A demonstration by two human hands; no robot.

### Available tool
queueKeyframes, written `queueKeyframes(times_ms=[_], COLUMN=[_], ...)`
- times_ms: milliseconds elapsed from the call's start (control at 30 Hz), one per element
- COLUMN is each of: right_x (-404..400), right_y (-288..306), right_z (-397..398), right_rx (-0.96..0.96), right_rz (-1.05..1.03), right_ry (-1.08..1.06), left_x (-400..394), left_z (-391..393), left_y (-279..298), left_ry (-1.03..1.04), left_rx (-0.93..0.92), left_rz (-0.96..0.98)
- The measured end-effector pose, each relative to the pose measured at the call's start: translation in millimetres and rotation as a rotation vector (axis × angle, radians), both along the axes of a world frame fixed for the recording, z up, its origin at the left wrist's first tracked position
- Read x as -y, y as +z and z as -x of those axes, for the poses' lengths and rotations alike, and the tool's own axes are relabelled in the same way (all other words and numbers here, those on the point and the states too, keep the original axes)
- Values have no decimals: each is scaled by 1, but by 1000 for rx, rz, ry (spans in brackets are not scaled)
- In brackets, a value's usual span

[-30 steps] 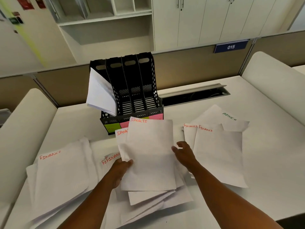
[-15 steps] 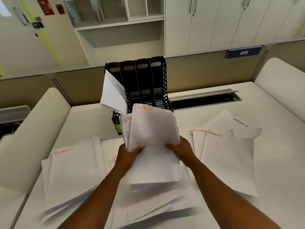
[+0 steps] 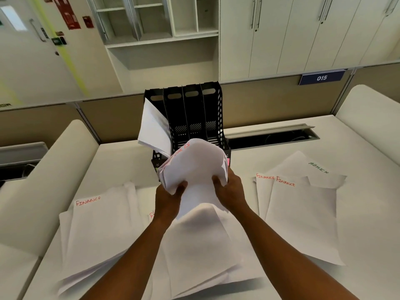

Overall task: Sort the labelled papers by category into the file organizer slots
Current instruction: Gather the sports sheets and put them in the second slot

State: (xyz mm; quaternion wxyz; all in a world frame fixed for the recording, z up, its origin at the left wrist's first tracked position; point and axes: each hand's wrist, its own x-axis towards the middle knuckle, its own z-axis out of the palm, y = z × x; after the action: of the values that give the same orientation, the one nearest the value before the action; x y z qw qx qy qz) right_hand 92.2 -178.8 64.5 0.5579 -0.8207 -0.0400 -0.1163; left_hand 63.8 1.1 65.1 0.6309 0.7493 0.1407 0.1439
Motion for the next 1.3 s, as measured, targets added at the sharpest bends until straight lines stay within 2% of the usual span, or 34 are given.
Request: queueKeyframes(times_ms=[233, 667, 800, 867, 1067, 1167, 1300], right_x=[-1, -3, -2, -2, -5, -8, -10], right_y=[-5, -5, -12, -13, 5, 18, 43], right_z=[8, 6, 6, 6, -8, -19, -33], right_rx=[-25, -66, -128, -100, -59, -108, -254], right_rz=[-26, -76, -9, 47, 389, 540, 428], right_ry=[61, 31, 65, 94, 114, 165, 145], left_x=[-1, -1, -3, -5, -20, -32, -44], left_z=[4, 0, 1, 1, -11, -18, -30], left_y=[-4, -7, -13, -13, -2, 3, 8], left_ry=[5, 65, -17, -9, 25, 16, -10], left_rx=[-5, -24, -103, -105, -78, -59, -43], left_rz=[19, 149, 17, 7, 23, 8, -4])
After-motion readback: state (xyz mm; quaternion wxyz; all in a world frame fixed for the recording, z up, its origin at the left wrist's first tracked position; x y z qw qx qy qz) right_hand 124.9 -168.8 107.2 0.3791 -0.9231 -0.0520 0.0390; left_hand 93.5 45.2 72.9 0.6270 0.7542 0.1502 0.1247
